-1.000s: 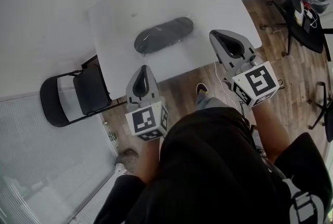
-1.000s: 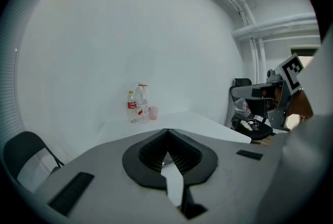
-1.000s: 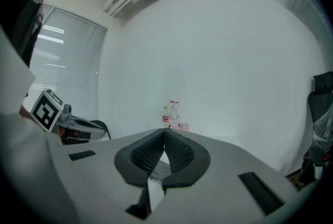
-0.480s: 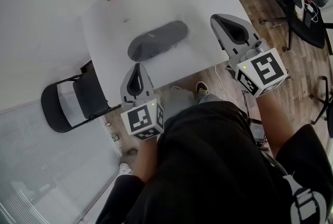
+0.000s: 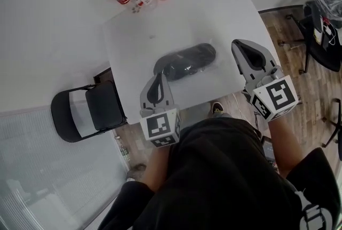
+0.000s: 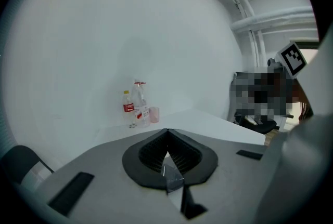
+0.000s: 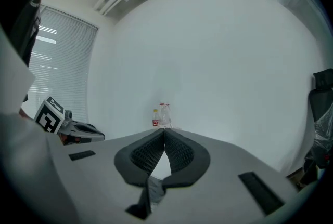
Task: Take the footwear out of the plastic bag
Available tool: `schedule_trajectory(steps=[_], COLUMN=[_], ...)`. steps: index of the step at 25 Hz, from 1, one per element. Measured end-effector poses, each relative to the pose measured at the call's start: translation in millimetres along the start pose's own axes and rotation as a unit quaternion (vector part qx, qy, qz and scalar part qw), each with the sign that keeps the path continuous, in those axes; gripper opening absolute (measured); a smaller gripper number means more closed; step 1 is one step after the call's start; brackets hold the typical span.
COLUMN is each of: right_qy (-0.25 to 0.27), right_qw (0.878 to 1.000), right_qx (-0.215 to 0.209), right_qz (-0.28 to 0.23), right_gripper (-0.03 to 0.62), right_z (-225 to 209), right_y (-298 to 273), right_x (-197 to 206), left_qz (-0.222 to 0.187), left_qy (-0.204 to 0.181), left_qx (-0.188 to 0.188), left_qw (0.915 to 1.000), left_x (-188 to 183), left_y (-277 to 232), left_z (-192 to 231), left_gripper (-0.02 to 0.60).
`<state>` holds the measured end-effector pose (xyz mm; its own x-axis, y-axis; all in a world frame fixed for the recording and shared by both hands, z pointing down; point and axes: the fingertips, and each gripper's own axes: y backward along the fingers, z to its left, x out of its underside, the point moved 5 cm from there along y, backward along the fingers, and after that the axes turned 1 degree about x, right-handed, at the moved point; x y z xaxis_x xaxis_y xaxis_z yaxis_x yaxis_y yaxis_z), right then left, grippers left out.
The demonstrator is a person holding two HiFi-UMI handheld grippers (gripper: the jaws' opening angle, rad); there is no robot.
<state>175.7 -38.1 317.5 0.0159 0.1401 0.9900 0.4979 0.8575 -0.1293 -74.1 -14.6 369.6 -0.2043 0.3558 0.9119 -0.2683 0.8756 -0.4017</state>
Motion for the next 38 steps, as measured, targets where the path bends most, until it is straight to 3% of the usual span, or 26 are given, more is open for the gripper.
schedule_trajectory(steps=[4,8,14,17,20,23,27,31,33,38], right_qy=[0.001,0.0,0.011,0.024,0.026,0.032,0.043,0.054,0.059,0.078], right_qw=[1.0,1.0,0.999,0.999,0.999,0.998,0.998,0.997,0.997,0.994], right_qx=[-0.005,-0.009,-0.019,-0.022,-0.02,-0.015,-0.004,0.007,0.014,0.018], right_qz=[0.011,0.022,0.033,0.038,0.038,0.042,0.046,0.054,0.056,0.07], right_gripper=[0.018,0.018,0.019,0.02,0.02,0.019,0.019,0.019,0.02,0.02], right_z=[8.3,14.6,27.4,31.4,35.8,40.0,43.8,48.2,47.6,48.2], right_y=[-20.6,-38.9,-61.0,-70.4,-76.9,-82.5,-90.9,-94.9,-96.4,-92.9], right_x=[2.1,7.1,11.6,11.3,10.3,9.5,7.7,10.8,12.1,12.7], left_qz=[0.01,0.062,0.134,0.163,0.186,0.201,0.231,0.257,0.279,0.354], left_qy=[-0.022,-0.053,-0.123,-0.133,-0.148,-0.176,-0.199,-0.212,-0.223,-0.211], left_qx=[0.023,0.117,0.242,0.287,0.319,0.34,0.391,0.439,0.463,0.528], left_qw=[0.9995,0.9898,0.9531,0.9346,0.9175,0.9016,0.8685,0.8346,0.8112,0.742], left_x=[-1.9,4.5,17.4,18.7,19.7,23.7,33.7,49.0,60.2,91.5], left_y=[-16.6,-38.2,-60.8,-72.3,-80.9,-89.1,-97.9,-109.3,-120.4,-146.2], left_z=[18.3,26.0,36.5,46.6,54.0,59.5,64.6,65.9,64.1,56.2], left_gripper=[0.021,0.021,0.023,0.036,0.209,0.262,0.376,0.409,0.417,0.458])
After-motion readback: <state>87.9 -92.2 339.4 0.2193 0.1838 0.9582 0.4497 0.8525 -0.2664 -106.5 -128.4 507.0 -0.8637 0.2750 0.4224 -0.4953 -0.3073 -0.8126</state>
